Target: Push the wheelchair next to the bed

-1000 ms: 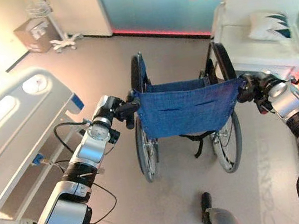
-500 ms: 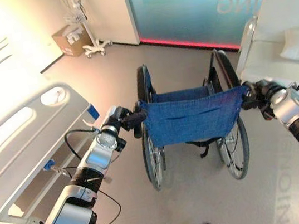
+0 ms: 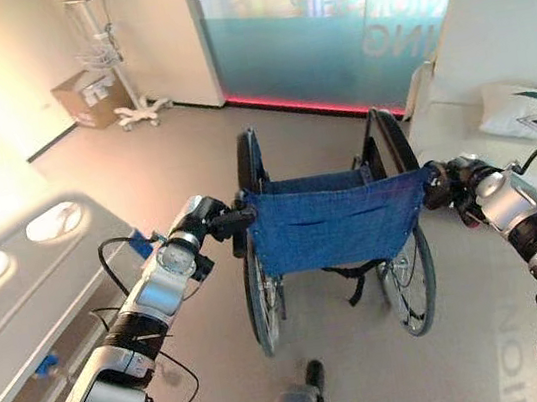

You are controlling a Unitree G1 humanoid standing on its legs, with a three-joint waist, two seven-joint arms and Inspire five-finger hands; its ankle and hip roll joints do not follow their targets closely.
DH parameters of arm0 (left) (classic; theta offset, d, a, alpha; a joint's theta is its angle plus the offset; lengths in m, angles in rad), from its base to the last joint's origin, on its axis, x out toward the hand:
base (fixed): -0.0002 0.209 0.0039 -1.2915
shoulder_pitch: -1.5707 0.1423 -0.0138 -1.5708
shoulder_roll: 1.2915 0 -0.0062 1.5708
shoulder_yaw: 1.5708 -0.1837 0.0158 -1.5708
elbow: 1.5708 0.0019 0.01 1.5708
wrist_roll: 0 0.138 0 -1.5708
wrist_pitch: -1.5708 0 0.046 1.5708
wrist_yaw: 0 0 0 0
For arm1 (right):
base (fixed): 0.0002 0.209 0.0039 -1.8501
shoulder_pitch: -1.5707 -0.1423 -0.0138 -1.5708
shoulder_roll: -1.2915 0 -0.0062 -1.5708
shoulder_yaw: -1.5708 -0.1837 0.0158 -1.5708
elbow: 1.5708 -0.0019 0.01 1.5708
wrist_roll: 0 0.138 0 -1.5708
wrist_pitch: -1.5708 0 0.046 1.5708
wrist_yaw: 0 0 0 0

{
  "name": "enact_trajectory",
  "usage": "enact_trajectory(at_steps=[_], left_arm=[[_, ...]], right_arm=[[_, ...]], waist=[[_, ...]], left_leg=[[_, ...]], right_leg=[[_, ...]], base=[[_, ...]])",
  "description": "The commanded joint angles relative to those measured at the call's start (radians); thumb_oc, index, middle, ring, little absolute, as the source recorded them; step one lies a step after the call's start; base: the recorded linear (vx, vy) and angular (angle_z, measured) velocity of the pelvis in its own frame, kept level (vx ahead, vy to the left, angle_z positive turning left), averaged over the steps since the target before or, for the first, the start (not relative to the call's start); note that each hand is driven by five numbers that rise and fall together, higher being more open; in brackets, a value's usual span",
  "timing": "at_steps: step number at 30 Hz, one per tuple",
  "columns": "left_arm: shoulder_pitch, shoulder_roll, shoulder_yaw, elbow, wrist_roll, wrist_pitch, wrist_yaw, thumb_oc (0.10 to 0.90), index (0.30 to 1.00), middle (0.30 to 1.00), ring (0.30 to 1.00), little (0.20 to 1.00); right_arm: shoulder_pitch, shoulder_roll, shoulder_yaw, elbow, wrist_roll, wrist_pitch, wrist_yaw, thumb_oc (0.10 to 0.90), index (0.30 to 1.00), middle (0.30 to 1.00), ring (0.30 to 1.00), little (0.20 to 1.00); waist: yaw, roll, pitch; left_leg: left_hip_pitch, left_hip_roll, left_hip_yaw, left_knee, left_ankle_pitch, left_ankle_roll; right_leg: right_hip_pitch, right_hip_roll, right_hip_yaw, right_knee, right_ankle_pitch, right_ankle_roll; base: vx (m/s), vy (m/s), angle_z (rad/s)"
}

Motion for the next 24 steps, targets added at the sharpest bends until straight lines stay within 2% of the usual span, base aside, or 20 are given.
enact_trajectory(at_steps=[1,2,4,7,9,10,11,12,13,14,18,22,23,24], left_arm=[[0.018,0.032,0.044,0.167,0.136,0.04,0.058,0.4,0.3,0.3,0.3,0.3],[0.023,0.028,0.039,0.171,0.147,0.038,0.062,0.4,0.3,0.3,0.3,0.3],[0.044,0.029,0.02,0.156,0.17,0.046,0.069,0.4,0.3,0.3,0.3,0.3],[0.054,0.03,0.016,0.154,0.179,0.041,0.074,0.4,0.3,0.3,0.3,0.3],[0.042,0.037,0.017,0.139,0.198,0.044,0.051,0.4,0.3,0.3,0.3,0.3],[0.023,0.052,0.016,0.128,0.203,0.046,0.019,0.4,0.3,0.3,0.3,0.3],[0.019,0.056,0.016,0.126,0.203,0.048,0.011,0.4,0.3,0.3,0.3,0.3],[0.005,0.071,0.014,0.116,0.201,0.053,-0.026,0.4,0.3,0.3,0.3,0.3],[-0.002,0.078,0.013,0.112,0.199,0.053,-0.043,0.4,0.3,0.3,0.3,0.3],[-0.015,0.093,0.011,0.1,0.203,0.05,-0.082,0.4,0.3,0.3,0.3,0.3],[-0.012,0.142,-0.003,0.059,0.231,0.023,-0.2,0.4,0.3,0.3,0.3,0.3],[0.026,0.191,0.009,0.01,0.237,-0.026,-0.312,0.4,0.3,0.3,0.3,0.3],[0.034,0.204,0.009,-0.006,0.234,-0.047,-0.343,0.4,0.3,0.3,0.3,0.3],[0.042,0.211,0.013,-0.017,0.237,-0.059,-0.363,0.4,0.3,0.3,0.3,0.3]], right_arm=[[-0.005,0.058,0.068,-0.101,-0.035,-0.276,0.061,0.4,0.3,0.3,0.3,0.3],[0.003,0.064,0.066,-0.101,-0.04,-0.281,0.053,0.4,0.3,0.3,0.3,0.3],[0.042,0.078,0.048,-0.115,-0.047,-0.285,0.036,0.4,0.3,0.3,0.3,0.3],[0.05,0.089,0.049,-0.118,-0.065,-0.289,0.034,0.4,0.3,0.3,0.3,0.3],[0.018,0.088,0.059,-0.097,-0.08,-0.308,0.029,0.4,0.3,0.3,0.3,0.3],[-0.017,0.088,0.07,-0.083,-0.097,-0.309,0.028,0.4,0.3,0.3,0.3,0.3],[-0.024,0.087,0.075,-0.083,-0.099,-0.308,0.03,0.4,0.3,0.3,0.3,0.3],[-0.046,0.086,0.088,-0.082,-0.109,-0.302,0.029,0.4,0.3,0.3,0.3,0.3],[-0.054,0.084,0.093,-0.082,-0.115,-0.3,0.03,0.4,0.3,0.3,0.3,0.3],[-0.075,0.07,0.104,-0.086,-0.118,-0.289,0.039,0.4,0.3,0.3,0.3,0.3],[-0.101,0.034,0.126,-0.126,-0.131,-0.247,0.071,0.4,0.3,0.3,0.3,0.3],[-0.113,-0.022,0.145,-0.187,-0.197,-0.225,0.119,0.4,0.3,0.3,0.3,0.3],[-0.125,-0.046,0.158,-0.194,-0.212,-0.224,0.131,0.4,0.3,0.3,0.3,0.3],[-0.132,-0.061,0.167,-0.196,-0.211,-0.226,0.136,0.4,0.3,0.3,0.3,0.3]], waist=[[0.051,-0.01,0.037],[0.054,-0.012,0.031],[0.065,-0.029,0.007],[0.056,-0.026,0.005],[0.034,-0.006,0.019],[0.022,-0.003,0.033],[0.019,-0.006,0.037],[0.006,-0.009,0.05],[0.001,-0.011,0.055],[-0.012,-0.019,0.065],[-0.03,-0.02,0.07],[-0.031,-0.032,0.075],[-0.024,-0.046,0.073],[-0.022,-0.049,0.069]], left_leg=[[0.01,-0.018,-0.012,-0.008,-0.028,0.014],[0.019,-0.023,-0.014,-0.017,-0.026,0.021],[0.052,-0.06,-0.021,-0.046,-0.03,0.042],[0.091,-0.063,-0.021,-0.062,-0.045,0.045],[0.15,-0.05,-0.032,-0.084,-0.051,0.032],[0.182,-0.055,-0.038,-0.098,-0.065,0.03],[0.189,-0.059,-0.039,-0.1,-0.071,0.03],[0.209,-0.069,-0.046,-0.108,-0.091,0.035],[0.218,-0.074,-0.05,-0.112,-0.1,0.038],[0.24,-0.091,-0.069,-0.114,-0.129,0.048],[0.279,-0.099,-0.133,-0.079,-0.189,0.064],[0.293,-0.097,-0.183,0.002,-0.257,0.067],[0.288,-0.097,-0.198,0.03,-0.278,0.066],[0.284,-0.091,-0.208,0.053,-0.297,0.062]], right_leg=[[-0.03,-0.055,0.017,0.237,0.052,-0.004],[-0.026,-0.061,0.011,0.26,0.066,-0.001],[-0.027,-0.09,-0.003,0.346,0.16,0.013],[-0.077,-0.1,-0.012,0.334,0.191,0.007],[-0.185,-0.087,-0.027,0.217,0.176,-0.006],[-0.25,-0.1,-0.034,0.147,0.24,0.003],[-0.266,-0.104,-0.032,0.129,0.263,0.009],[-0.316,-0.113,-0.02,0.084,0.329,0.026],[-0.335,-0.117,-0.011,0.065,0.355,0.033],[-0.371,-0.122,0.013,0.006,0.422,0.055],[-0.431,-0.121,0.064,-0.112,0.473,0.075],[-0.452,-0.138,0.113,-0.117,0.486,0.082],[-0.442,-0.141,0.135,-0.103,0.478,0.086],[-0.432,-0.138,0.14,-0.096,0.47,0.088]], base=[[0.39,0.17,-0.05],[0.43,0.185,-0.08],[0.45,0.187,-0.18],[0.32,0.087,-0.58],[0.31,-0.045,-0.75],[0.23,-0.094,-0.5],[0.24,-0.132,-0.28],[0.18,-0.107,-0.09],[0.33,-0.169,0.24],[0.33,-0.151,0.5],[0.52,-0.261,1.11],[0.52,-0.383,0.5],[0.4,-0.429,0.88],[0.43,-0.483,0.86]])
